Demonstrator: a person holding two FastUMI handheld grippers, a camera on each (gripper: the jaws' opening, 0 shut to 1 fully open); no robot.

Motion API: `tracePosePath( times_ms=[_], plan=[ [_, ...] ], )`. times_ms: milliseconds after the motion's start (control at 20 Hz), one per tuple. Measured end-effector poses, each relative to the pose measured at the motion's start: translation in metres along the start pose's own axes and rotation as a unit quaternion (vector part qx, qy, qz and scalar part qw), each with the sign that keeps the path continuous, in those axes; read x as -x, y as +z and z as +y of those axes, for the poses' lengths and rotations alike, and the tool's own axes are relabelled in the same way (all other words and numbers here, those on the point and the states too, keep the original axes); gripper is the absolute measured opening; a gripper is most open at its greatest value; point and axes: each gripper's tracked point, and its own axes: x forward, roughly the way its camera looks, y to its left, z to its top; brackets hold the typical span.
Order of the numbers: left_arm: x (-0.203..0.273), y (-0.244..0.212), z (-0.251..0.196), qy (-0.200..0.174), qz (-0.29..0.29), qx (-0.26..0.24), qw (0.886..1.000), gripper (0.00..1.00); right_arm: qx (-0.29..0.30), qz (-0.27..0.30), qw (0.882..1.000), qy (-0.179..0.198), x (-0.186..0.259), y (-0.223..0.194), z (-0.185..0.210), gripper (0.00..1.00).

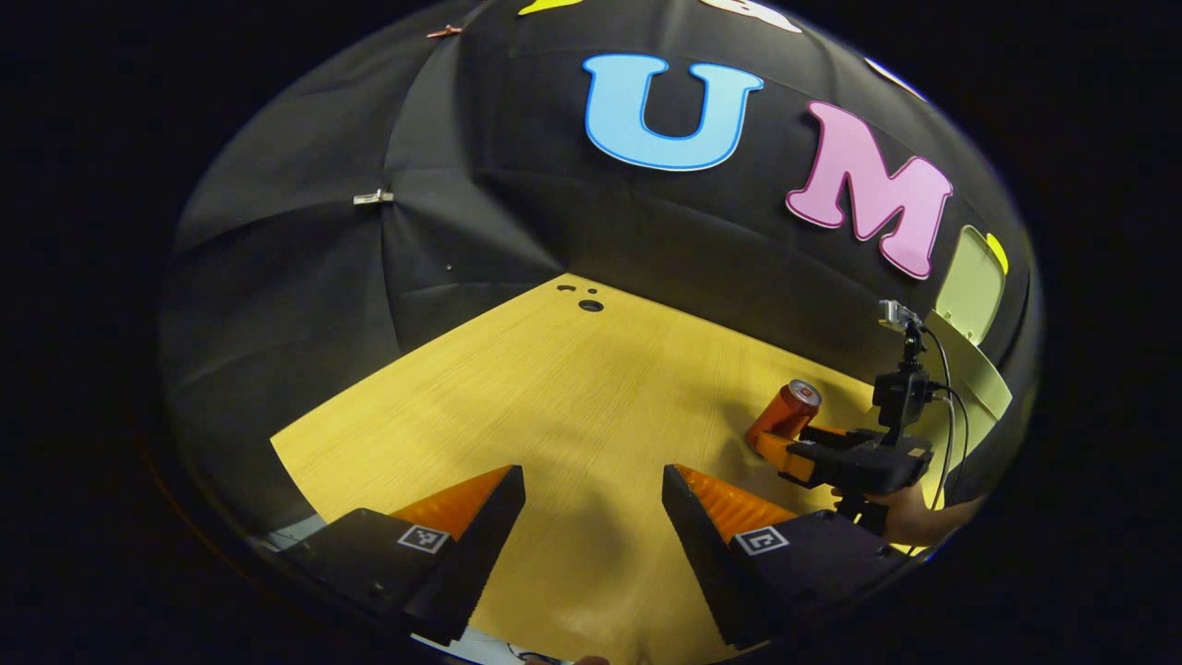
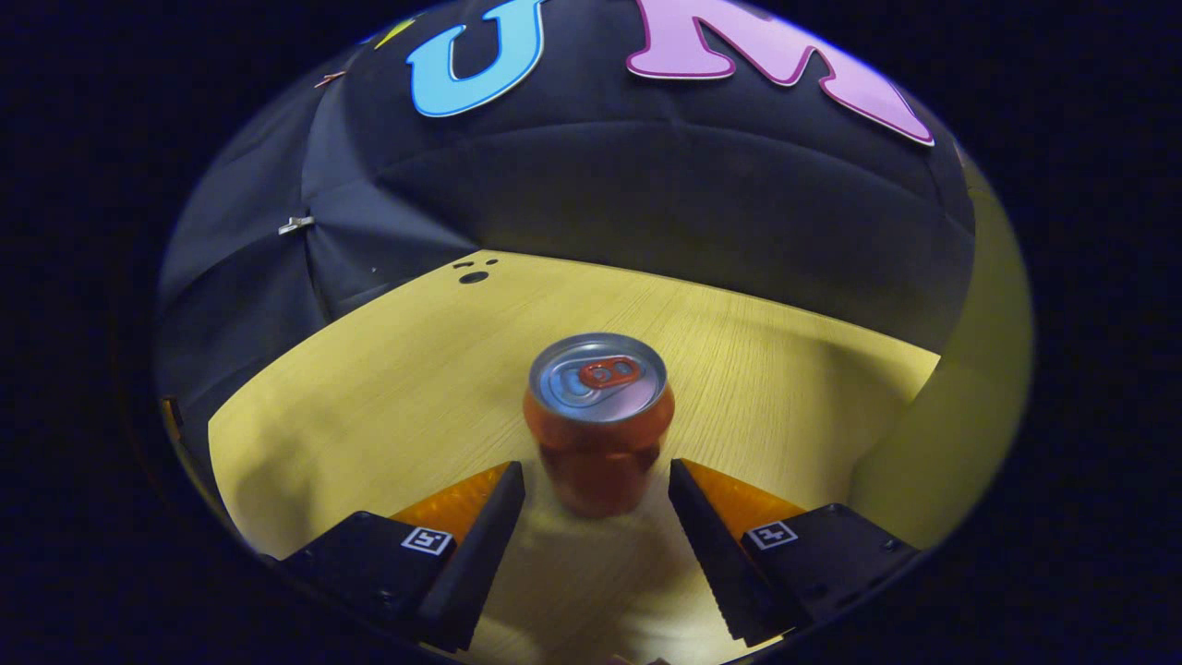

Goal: Press the lid of the desktop garbage bin to open it, pick up the crumpled paper on the desktop and throw it into the bin, then pick up the pop can on the desktop and drop it into the bin, and finally close the garbage bin lid.

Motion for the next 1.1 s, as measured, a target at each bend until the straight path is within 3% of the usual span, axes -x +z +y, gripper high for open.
tracePosePath(
  times_ms=[200, 500, 600, 650, 1100],
  plan=[
    [-0.005, -0.003, -0.007, -0.002, 0.01, 0.007, 1.0, 0.96, -0.004, -0.009, 1.0, 0.0, -0.009, 0.005, -0.001, 0.99],
    [-0.005, -0.006, -0.031, -0.024, 0.028, -0.021, 0.999, 0.96, -0.014, -0.027, 1.0, -0.007, -0.014, 0.019, -0.006, 0.98],
    [-0.004, -0.004, -0.041, -0.036, 0.029, -0.028, 0.999, 0.96, -0.014, -0.025, 1.0, -0.002, -0.012, 0.021, -0.004, 0.83],
    [-0.003, -0.002, -0.046, -0.043, 0.028, -0.03, 0.998, 0.96, -0.012, -0.024, 1.0, -0.003, -0.011, 0.021, -0.003, 0.83],
    [0.03, -0.004, -0.053, -0.077, 0.011, -0.044, 0.996, 0.96, 0.031, -0.065, 0.997, -0.01, 0.064, 0.072, 0.009, 0.83]
  ],
)
